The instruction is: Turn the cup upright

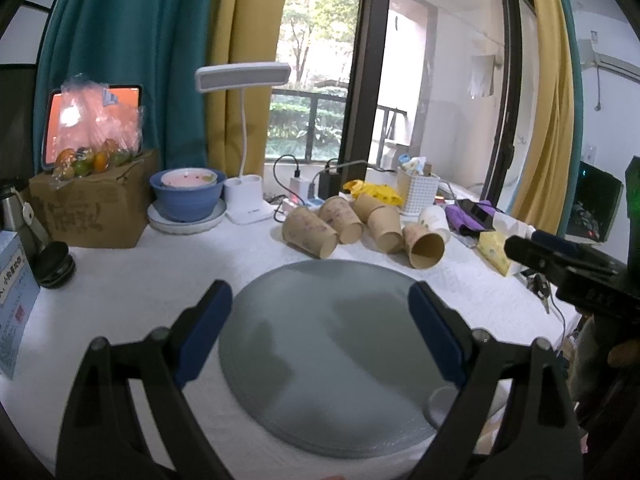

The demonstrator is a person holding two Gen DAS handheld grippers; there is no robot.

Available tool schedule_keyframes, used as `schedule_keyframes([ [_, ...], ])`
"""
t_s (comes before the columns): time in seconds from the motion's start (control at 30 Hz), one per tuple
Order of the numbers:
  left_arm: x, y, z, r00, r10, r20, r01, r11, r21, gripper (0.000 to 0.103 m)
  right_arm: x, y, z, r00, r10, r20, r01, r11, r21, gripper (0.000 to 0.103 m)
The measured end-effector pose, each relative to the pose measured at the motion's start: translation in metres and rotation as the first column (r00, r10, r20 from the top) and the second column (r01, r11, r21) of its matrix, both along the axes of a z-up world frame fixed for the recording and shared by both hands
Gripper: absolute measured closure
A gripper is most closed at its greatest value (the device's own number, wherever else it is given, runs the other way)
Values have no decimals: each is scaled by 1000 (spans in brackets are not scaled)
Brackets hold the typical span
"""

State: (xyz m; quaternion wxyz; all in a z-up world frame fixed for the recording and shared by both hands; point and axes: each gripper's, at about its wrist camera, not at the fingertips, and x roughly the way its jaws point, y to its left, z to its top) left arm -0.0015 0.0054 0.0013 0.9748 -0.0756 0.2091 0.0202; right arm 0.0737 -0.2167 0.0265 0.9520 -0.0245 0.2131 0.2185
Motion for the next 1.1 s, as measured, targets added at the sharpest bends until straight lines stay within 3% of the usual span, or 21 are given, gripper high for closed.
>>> schedule_keyframes([
  [0.67,2,5,1,1000,11,23,-11,1000,-3,12,7,6,-1,1000,9,-9,-9,1000,0,24],
  [1.1,26,-1,2,1000,-1,-20,1,1000,20,12,31,-3,-5,999,-3,-41,4,1000,25,24],
])
